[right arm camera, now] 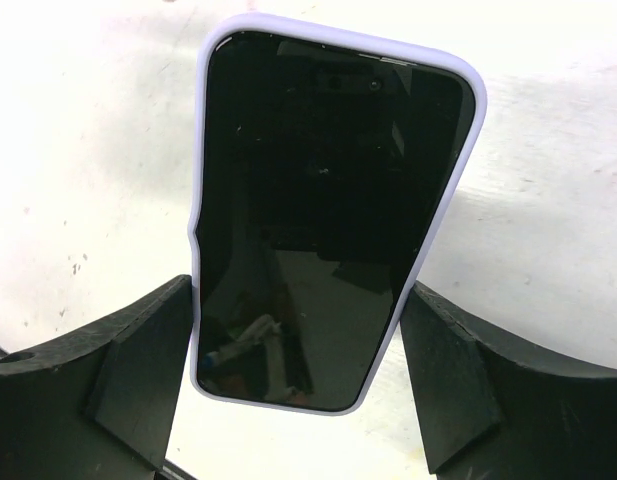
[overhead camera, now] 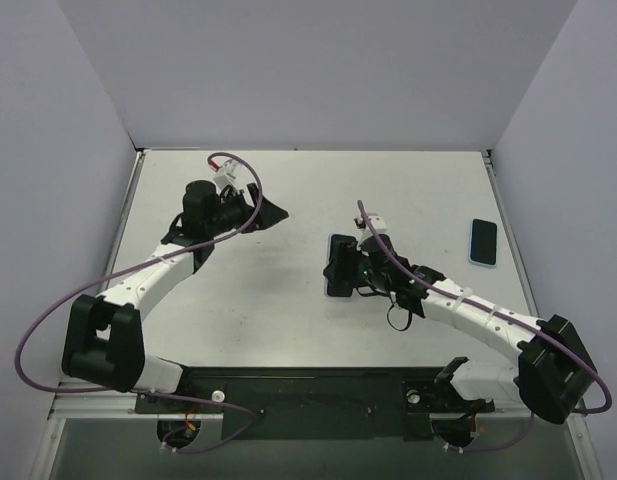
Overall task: Take the phone out of the phone case
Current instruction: Pick up the phone at the center of the board.
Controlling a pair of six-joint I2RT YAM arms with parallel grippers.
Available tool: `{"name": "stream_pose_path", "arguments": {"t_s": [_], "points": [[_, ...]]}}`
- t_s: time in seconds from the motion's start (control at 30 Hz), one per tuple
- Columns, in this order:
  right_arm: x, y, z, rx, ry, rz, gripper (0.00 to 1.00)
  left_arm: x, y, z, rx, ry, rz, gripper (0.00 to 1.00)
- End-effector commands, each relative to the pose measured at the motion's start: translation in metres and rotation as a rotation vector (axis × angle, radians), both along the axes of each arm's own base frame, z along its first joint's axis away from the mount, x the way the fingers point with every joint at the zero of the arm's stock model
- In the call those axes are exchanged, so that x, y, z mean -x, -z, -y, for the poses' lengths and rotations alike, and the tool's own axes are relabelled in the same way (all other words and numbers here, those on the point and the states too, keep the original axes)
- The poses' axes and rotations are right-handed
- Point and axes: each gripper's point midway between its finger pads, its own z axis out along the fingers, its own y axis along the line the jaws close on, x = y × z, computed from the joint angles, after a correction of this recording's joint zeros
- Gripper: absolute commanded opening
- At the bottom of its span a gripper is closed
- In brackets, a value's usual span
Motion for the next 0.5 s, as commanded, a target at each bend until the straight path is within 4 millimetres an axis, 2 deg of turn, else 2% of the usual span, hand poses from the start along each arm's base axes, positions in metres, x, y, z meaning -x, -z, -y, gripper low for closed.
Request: {"name": "stream_pose_path", "arguments": {"t_s": [0.0, 0.1, 0.3, 0.47], "points": [[-0.015, -0.053, -0.029, -0.08, -0.034, 0.181, 0.0, 0.012, -0.024, 0.036, 0.208, 0.201, -0.048, 0.8], [-0.017, -0.054, -0.04, -0.104, -0.046, 0.173, 0.0, 0.015, -0.019, 0.046, 0.247, 0.227, -0.082, 0.83], [-0.022, -0.064, -0.061, -0.12, -0.074, 0.182, 0.0, 0.027, -0.004, 0.067, 0.243, 0.278, -0.127, 0.84], [-0.018, -0.074, -0.068, -0.126, -0.089, 0.203, 0.0, 0.027, 0.011, 0.075, 0.231, 0.28, -0.182, 0.77]]}}
